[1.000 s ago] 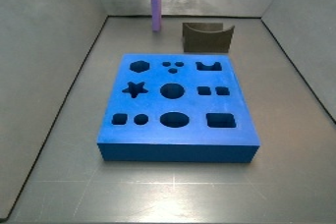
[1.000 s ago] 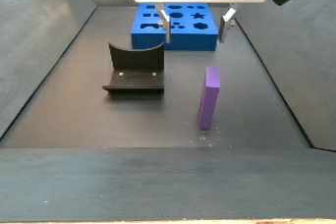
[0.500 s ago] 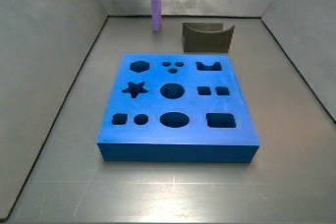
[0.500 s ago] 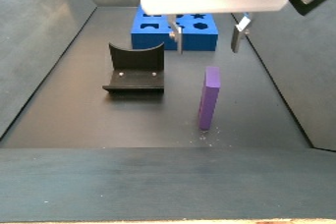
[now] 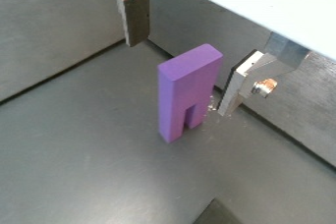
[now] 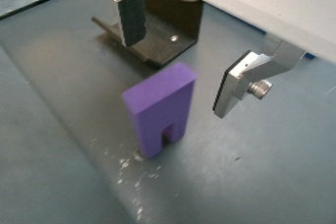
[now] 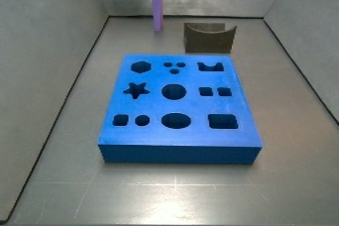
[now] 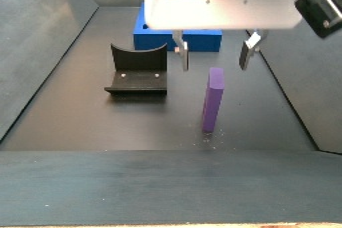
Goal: Pick up the double-square object. Rotate the double-square object. Move to above the board. Insert the double-square object.
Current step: Pick up the double-square object.
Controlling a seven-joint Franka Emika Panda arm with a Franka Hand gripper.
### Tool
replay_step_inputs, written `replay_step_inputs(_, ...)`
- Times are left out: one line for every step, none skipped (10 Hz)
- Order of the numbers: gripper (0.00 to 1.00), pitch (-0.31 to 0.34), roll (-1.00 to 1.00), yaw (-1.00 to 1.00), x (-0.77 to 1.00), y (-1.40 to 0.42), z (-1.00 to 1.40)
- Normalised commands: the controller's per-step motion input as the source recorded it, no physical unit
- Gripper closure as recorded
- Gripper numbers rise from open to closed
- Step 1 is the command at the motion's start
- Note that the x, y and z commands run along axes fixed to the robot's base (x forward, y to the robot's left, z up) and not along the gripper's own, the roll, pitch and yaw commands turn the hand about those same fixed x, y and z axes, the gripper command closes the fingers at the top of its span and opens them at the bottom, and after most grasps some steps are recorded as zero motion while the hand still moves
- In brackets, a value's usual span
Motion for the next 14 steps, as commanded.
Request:
replay_step_inputs(0.0,-0.174,0.13,-0.01,0.0,0.33,-0.23)
replay_step_inputs(0.0,-0.169,0.14,-0.01,0.0,0.32,-0.25)
replay_step_inputs(0.0,-0.009,0.0,-0.02,-0.08,0.24,-0.07)
replay_step_inputs(0.0,0.0,-0.02,0.0,0.0,0.0,0.0)
replay_step_inputs(0.0,-0.02,0.07,0.0,0.0,-0.02,-0.17)
replay_step_inputs(0.0,-0.194,0.08,0.0,0.0,-0.11,-0.55)
replay_step_inputs(0.0,-0.374,0.12,-0.02,0.0,-0.19,-0.73)
replay_step_inputs(0.0,-0.191,0.02,-0.01,0.0,-0.04,-0.31)
replay_step_inputs(1.0,0.0,0.0,0.0,0.0,0.0,0.0)
replay_step_inputs(1.0,0.0,0.0,0.0,0.0,0.0,0.0)
replay_step_inputs(1.0,0.0,0.0,0.0,0.0,0.0,0.0)
replay_step_inputs(1.0,0.0,0.0,0.0,0.0,0.0,0.0)
replay_step_inputs(1.0,0.0,0.0,0.0,0.0,0.0,0.0)
replay_step_inputs(1.0,0.0,0.0,0.0,0.0,0.0,0.0)
